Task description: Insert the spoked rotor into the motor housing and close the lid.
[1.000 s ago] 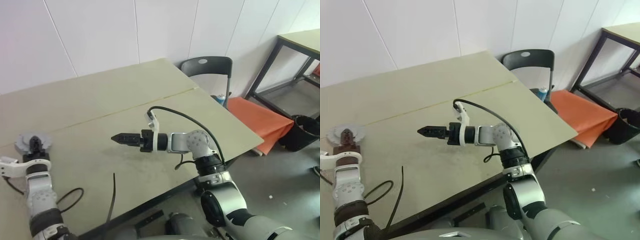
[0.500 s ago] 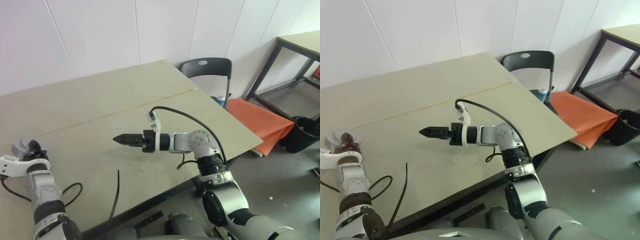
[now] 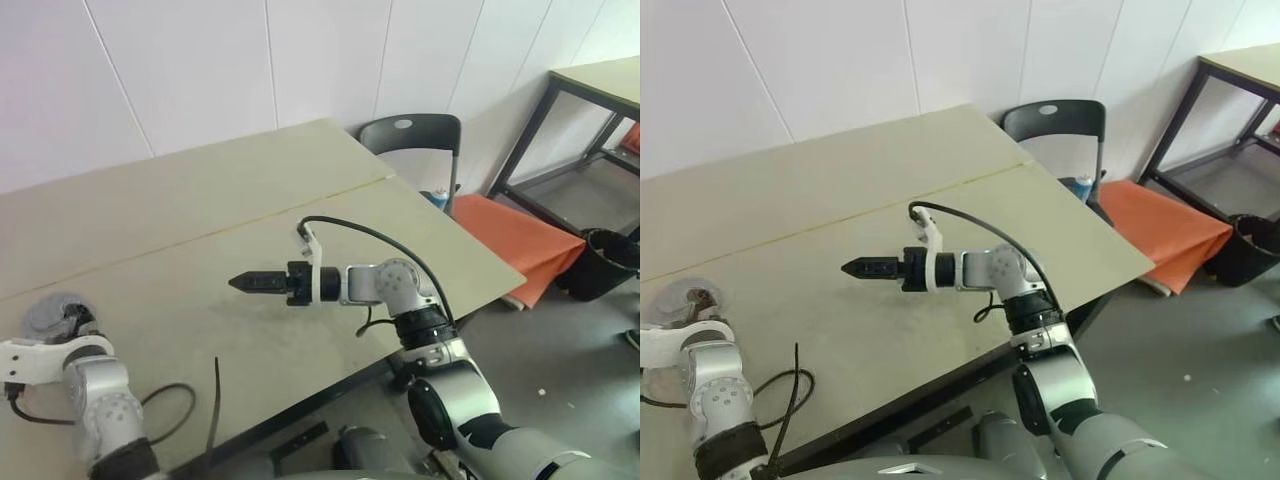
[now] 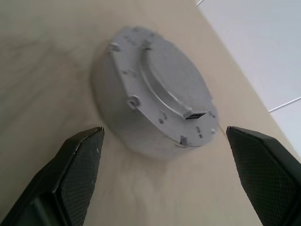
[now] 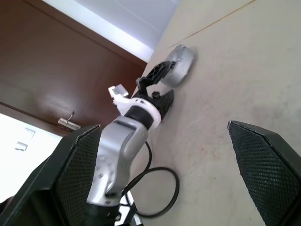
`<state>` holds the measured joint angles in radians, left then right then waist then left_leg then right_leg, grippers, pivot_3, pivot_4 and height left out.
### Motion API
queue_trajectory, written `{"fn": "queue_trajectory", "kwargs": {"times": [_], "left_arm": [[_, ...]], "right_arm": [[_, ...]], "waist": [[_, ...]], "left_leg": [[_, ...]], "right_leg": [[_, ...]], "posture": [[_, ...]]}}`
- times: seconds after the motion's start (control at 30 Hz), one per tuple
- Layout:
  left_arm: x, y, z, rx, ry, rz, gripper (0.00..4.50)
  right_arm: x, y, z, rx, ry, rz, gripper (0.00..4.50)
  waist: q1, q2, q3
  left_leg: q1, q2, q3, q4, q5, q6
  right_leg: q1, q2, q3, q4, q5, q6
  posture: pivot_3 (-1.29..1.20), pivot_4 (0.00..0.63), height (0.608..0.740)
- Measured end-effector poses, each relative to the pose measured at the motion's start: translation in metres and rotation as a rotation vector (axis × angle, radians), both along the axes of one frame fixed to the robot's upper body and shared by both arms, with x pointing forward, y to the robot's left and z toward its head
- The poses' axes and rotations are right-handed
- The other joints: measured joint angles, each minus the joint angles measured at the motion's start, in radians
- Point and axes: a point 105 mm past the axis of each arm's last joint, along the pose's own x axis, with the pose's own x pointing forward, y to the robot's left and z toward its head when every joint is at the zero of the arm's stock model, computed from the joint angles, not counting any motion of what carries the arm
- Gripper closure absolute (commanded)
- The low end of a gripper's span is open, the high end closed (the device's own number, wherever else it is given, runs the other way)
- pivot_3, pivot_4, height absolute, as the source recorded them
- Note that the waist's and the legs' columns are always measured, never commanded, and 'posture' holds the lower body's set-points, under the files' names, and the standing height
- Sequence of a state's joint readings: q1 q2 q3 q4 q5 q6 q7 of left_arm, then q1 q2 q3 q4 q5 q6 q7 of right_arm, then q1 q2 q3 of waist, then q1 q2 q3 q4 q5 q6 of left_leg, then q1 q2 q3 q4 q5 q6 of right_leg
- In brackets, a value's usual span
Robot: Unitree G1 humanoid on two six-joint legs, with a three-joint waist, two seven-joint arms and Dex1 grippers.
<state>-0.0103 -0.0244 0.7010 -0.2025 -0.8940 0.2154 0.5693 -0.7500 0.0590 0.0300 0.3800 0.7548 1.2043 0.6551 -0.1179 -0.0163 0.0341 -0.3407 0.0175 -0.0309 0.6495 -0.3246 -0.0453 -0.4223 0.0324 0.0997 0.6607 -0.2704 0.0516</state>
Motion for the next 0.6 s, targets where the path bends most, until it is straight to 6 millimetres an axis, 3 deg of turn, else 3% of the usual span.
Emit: {"fn": "queue_trajectory", "kwargs": {"times": [0.2,0.3,0.43,0.6], "left_arm": [[0.008,-0.031,0.012,-0.026,0.038,-0.123,0.03],[0.033,-0.042,0.029,0.134,0.034,-0.312,0.03],[0.072,-0.051,0.070,0.372,-0.080,-0.504,0.03],[0.096,-0.054,0.080,0.512,-0.123,-0.597,0.03]], "right_arm": [[0.002,0.000,-0.002,-0.007,-0.010,-0.003,0.00],[0.006,0.002,0.000,-0.006,-0.044,-0.022,0.00],[0.026,0.000,0.004,-0.049,-0.201,-0.141,0.00],[0.050,-0.008,0.002,-0.180,-0.477,-0.258,0.00]], "waist": [[0.022,0.002,0.000],[0.025,-0.001,0.000],[0.022,-0.001,0.000],[0.022,0.000,0.001]], "left_leg": [[0.003,-0.008,-0.002,0.002,0.000,0.000],[0.001,-0.009,-0.007,0.005,0.000,0.000],[0.001,-0.009,-0.007,0.003,0.001,-0.001],[0.000,-0.008,-0.006,-0.001,0.001,-0.001]], "right_leg": [[0.011,-0.003,-0.006,-0.007,-0.004,0.008],[0.011,-0.001,-0.009,-0.009,-0.003,0.006],[0.011,-0.001,-0.008,-0.011,-0.002,0.005],[0.007,-0.002,-0.007,-0.011,-0.002,0.004]], "posture": [[0.00,0.000,0.740],[0.00,0.000,0.740],[0.00,0.000,0.740],[0.00,0.000,0.740]]}}
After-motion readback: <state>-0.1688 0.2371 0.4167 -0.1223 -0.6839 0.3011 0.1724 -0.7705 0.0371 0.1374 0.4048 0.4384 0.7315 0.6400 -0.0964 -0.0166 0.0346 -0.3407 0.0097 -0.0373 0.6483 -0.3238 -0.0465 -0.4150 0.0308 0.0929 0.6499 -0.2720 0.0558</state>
